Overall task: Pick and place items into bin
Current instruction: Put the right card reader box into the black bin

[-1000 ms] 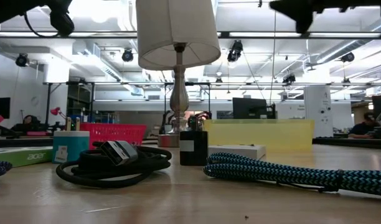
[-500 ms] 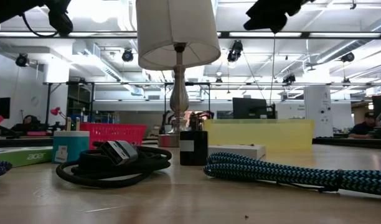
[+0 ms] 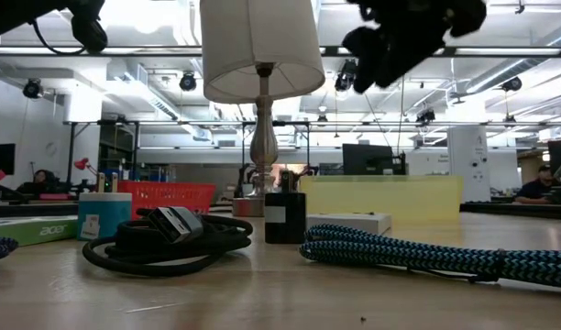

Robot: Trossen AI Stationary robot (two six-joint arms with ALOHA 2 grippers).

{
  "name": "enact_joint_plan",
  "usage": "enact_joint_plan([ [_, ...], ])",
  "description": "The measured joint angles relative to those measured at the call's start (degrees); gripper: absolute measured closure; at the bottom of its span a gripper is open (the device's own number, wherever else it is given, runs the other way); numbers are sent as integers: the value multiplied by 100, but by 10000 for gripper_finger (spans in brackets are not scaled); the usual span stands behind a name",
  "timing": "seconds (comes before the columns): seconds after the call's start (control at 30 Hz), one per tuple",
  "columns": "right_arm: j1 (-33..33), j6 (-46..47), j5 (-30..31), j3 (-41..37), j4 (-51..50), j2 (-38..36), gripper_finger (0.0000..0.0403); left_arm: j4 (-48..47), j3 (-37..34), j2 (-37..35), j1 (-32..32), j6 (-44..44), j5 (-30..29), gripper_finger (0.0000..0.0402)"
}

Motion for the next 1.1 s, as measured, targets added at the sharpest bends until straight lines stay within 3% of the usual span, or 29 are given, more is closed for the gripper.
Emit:
enact_joint_plan([
  [0.63,50,-1220,-789,29,173,1752,184,-54,-37,-15,1,-2,-20,191],
  [1.1,48,-2198,-827,22,445,1946,184,-47,-90,-21,2,-13,-24,191],
])
